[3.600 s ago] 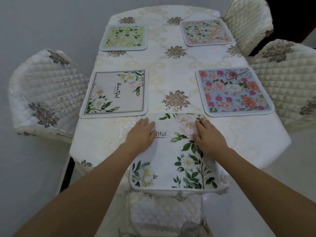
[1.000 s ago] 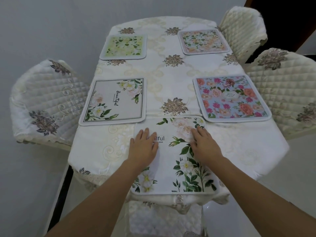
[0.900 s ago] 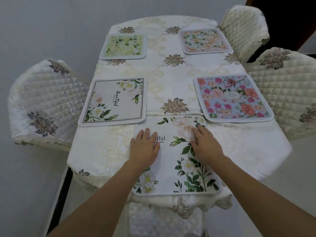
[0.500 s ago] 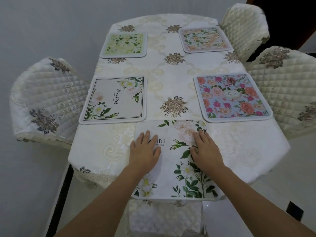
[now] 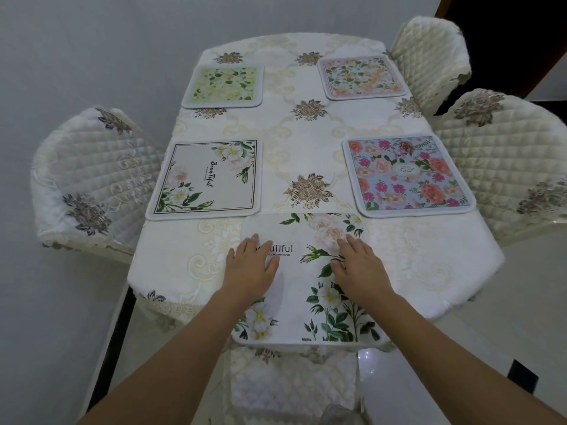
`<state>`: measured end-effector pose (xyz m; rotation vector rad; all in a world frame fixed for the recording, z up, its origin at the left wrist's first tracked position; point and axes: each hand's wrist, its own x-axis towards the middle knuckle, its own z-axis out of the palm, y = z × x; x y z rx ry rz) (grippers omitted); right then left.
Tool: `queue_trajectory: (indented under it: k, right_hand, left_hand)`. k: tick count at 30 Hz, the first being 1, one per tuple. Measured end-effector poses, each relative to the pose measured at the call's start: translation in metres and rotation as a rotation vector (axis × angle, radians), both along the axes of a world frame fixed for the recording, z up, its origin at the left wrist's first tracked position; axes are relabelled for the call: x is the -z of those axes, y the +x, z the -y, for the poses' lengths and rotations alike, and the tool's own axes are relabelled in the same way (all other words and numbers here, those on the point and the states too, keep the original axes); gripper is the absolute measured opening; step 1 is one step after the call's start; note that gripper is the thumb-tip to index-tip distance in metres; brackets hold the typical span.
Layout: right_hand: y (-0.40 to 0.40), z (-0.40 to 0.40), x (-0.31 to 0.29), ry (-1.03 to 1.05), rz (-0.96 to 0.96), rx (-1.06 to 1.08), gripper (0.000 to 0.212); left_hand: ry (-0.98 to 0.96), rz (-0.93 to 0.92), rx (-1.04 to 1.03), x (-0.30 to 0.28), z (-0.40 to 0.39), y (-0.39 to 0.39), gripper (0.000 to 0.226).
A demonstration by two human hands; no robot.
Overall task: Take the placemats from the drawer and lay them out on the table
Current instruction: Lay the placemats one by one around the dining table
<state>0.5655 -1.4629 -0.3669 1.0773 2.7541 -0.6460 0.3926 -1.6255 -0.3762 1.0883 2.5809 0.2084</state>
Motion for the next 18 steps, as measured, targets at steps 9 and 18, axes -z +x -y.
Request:
queue_trajectory:
  k: [9, 18]
  right_hand:
    - [0.006, 0.021, -0.062, 0.035, -0.104, -0.029, 0.056]
    - [0.048, 0.021, -0.147, 0.166, -0.127, -0.038, 0.061]
  left_hand:
    - [0.199, 0.034, -0.075, -0.064, 0.001, 0.027, 0.054]
    - [0.153, -0.207, 0.037, -0.151, 0.005, 0.071, 0.060]
